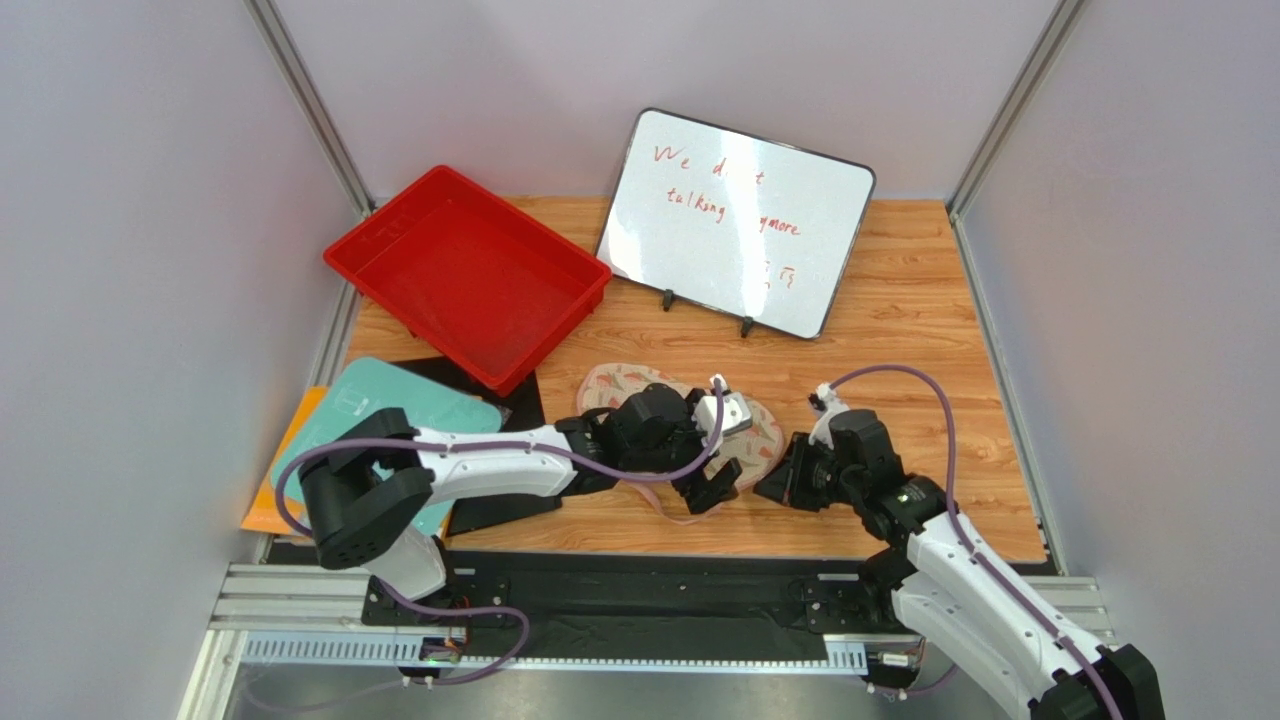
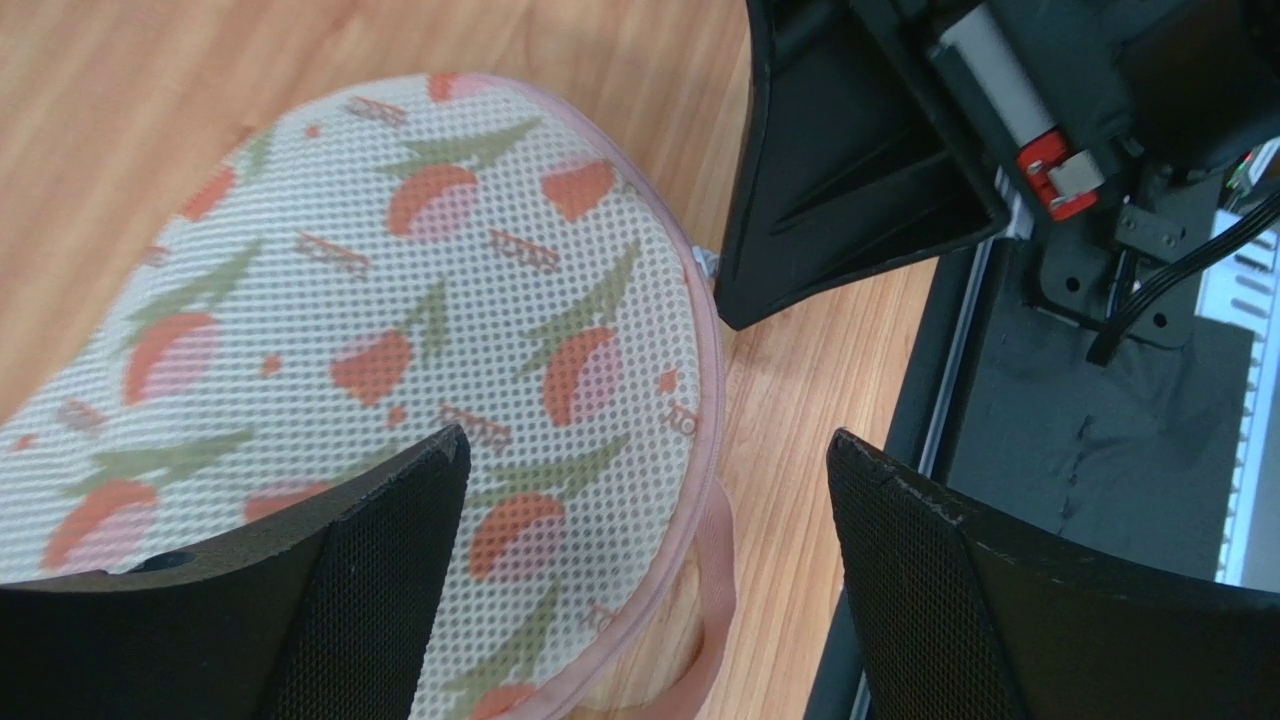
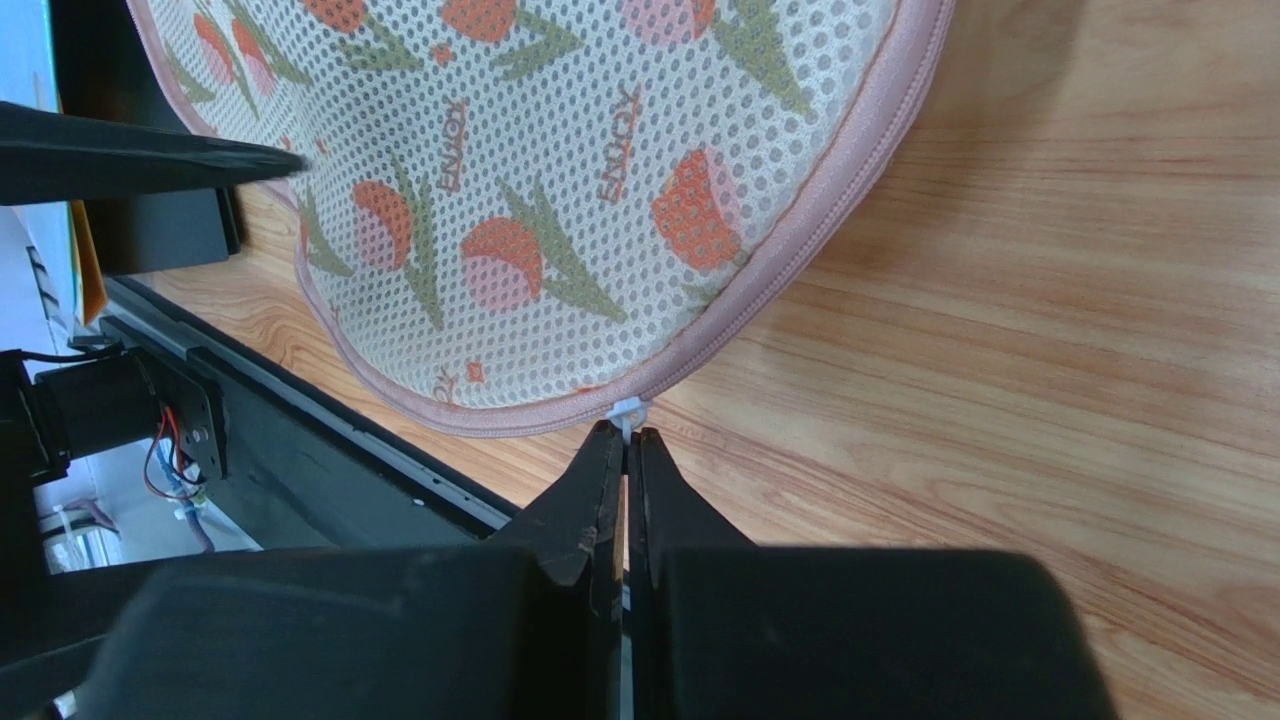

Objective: Unzip the laundry bag and remove the bra
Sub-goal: Unzip the laundry bag at the center of the board.

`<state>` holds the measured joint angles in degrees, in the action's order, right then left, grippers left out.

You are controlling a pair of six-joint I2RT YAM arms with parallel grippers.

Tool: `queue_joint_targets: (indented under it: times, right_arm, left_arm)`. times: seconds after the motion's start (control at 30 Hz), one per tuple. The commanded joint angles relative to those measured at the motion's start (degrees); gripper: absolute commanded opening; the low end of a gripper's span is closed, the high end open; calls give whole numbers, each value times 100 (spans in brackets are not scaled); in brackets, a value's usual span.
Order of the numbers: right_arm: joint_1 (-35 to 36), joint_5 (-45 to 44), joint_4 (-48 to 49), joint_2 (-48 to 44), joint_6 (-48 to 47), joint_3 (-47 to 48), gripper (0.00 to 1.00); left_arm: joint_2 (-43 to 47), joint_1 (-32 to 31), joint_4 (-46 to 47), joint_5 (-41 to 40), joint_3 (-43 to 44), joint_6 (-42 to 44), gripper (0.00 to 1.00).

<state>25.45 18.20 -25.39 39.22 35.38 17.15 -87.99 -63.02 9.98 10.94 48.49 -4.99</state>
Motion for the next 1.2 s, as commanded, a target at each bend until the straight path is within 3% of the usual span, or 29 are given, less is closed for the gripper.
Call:
queue_joint_targets:
  times: [0.0, 0.27, 0.37, 0.4, 0.43, 0.5, 0.53, 0.6, 0.63, 0.73, 1.17]
  right_arm:
    - [30, 176, 227, -81, 66, 78, 0]
    - [30, 237, 218, -90, 48, 78, 0]
    - [30, 281, 227, -99, 31, 96, 0]
    - [30, 298, 227, -82, 22, 96, 0]
    - [21, 307, 227, -81, 13, 96, 0]
    - [30, 316, 227, -64, -13, 96, 0]
    - [30, 325, 236, -55, -22, 96, 0]
    - [30, 325, 236, -29, -48, 96, 0]
    - [30, 308, 227, -20, -57, 87, 0]
    - [21, 264, 227, 15, -83, 96, 0]
    - [12, -246, -19, 279, -329, 359, 0]
  left_arm:
    - [-455, -140, 672, 339, 64, 25, 93]
    - [-1045, -263, 971, 102, 231, -72, 92]
    - [-1203, -307, 962, -39, 249, -107, 86]
    - [-1264, -307, 953, -74, 266, -133, 81]
    - [-1300, -298, 936, -161, 275, -151, 69]
    - [-1326, -316, 918, -267, 266, -230, 55]
    - [-1335, -316, 901, -329, 266, -256, 42]
    - [-1335, -324, 866, -373, 266, -291, 28]
    - [-1344, -325, 831, -434, 266, -300, 17]
    - [-1327, -325, 717, -540, 266, -300, 1]
    - [-800, -325, 514, -672, -243, -72, 0]
